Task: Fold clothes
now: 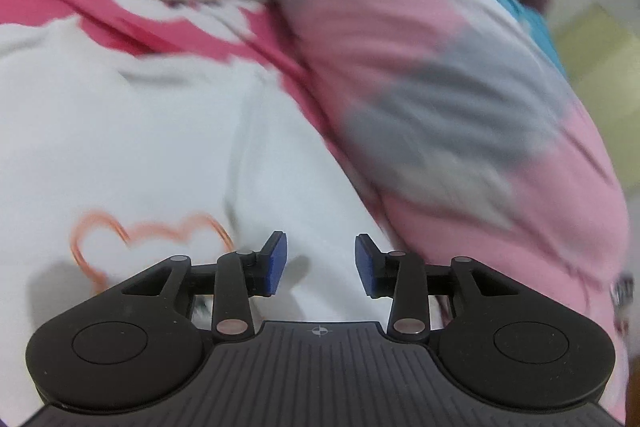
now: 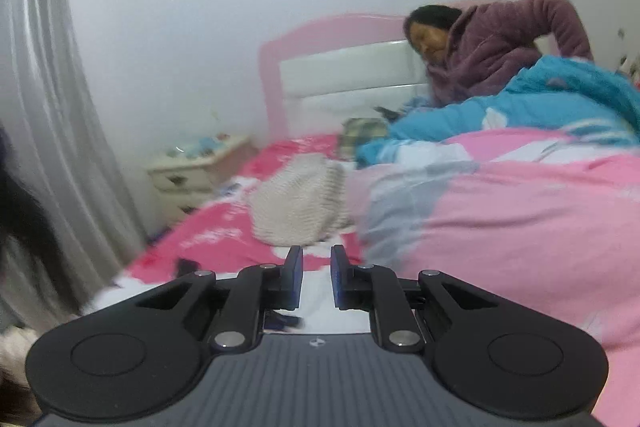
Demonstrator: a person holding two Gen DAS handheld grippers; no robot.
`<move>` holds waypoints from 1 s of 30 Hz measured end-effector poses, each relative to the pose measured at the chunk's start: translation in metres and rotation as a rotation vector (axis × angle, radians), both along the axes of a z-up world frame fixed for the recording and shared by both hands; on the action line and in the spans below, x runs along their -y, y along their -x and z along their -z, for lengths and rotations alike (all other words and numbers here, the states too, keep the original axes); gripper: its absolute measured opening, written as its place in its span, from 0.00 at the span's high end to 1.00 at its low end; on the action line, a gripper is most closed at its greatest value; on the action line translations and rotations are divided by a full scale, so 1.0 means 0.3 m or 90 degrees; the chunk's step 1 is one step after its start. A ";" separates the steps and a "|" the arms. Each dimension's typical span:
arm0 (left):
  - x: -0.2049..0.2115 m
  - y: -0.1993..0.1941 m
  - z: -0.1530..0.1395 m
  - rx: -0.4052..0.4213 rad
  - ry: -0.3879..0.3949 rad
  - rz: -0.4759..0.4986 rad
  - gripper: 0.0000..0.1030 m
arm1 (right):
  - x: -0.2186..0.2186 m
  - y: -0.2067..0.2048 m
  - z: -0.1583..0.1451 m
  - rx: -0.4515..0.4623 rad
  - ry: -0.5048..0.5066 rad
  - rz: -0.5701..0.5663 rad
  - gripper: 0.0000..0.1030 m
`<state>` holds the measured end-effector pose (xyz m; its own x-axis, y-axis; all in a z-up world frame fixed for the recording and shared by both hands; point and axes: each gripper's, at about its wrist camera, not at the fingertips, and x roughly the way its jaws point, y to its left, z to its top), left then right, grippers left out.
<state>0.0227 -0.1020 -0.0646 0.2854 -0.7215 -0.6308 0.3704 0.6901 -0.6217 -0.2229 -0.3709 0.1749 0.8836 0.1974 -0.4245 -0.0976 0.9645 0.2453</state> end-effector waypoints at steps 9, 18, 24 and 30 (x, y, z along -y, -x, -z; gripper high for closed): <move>0.031 0.253 0.003 -0.005 -0.075 0.130 0.60 | -0.001 -0.007 0.284 -0.182 0.046 0.051 0.81; 0.103 0.392 0.105 0.029 -0.176 0.180 0.60 | -0.128 -0.216 0.734 -0.136 0.395 0.003 0.87; 0.084 0.431 0.121 0.066 -0.180 0.210 0.60 | -0.180 -0.325 0.906 -0.147 0.557 -0.048 0.86; 0.045 0.423 0.132 0.065 -0.153 0.234 0.60 | -0.154 -0.349 0.950 -0.159 0.610 -0.093 0.80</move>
